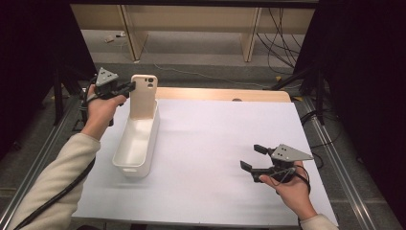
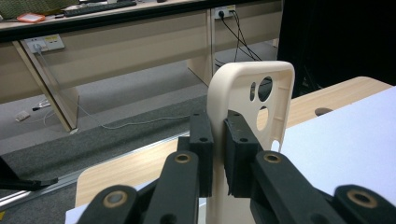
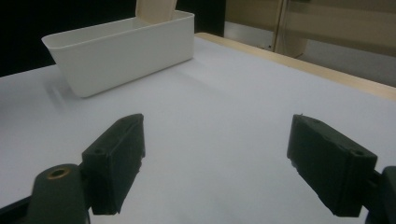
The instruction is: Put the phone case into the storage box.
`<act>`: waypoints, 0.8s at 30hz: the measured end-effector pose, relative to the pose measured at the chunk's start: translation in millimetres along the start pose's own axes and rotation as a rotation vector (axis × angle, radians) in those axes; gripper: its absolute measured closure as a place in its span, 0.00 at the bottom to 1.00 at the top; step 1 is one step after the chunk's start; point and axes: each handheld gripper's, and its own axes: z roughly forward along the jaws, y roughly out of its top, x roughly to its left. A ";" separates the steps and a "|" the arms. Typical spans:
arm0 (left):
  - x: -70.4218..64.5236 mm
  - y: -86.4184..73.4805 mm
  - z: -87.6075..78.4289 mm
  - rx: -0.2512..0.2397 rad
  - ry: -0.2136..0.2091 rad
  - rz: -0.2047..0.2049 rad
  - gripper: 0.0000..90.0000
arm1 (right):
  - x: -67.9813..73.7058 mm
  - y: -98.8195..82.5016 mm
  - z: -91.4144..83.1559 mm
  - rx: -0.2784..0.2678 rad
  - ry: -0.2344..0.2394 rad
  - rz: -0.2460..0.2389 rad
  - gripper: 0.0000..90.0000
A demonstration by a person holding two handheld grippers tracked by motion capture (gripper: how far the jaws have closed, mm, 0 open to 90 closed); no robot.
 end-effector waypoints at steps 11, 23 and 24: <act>1.2 0.3 4.8 0.006 0.003 0.003 0.92 | -1.2 0.0 0.8 -0.015 0.002 -0.011 0.23; 3.2 -1.8 9.2 0.008 0.006 0.002 0.92 | -1.3 0.1 0.1 -0.002 -0.005 -0.013 0.23; 3.5 -1.9 9.4 0.009 0.006 0.004 0.92 | -1.3 0.0 0.3 -0.002 -0.005 -0.016 0.23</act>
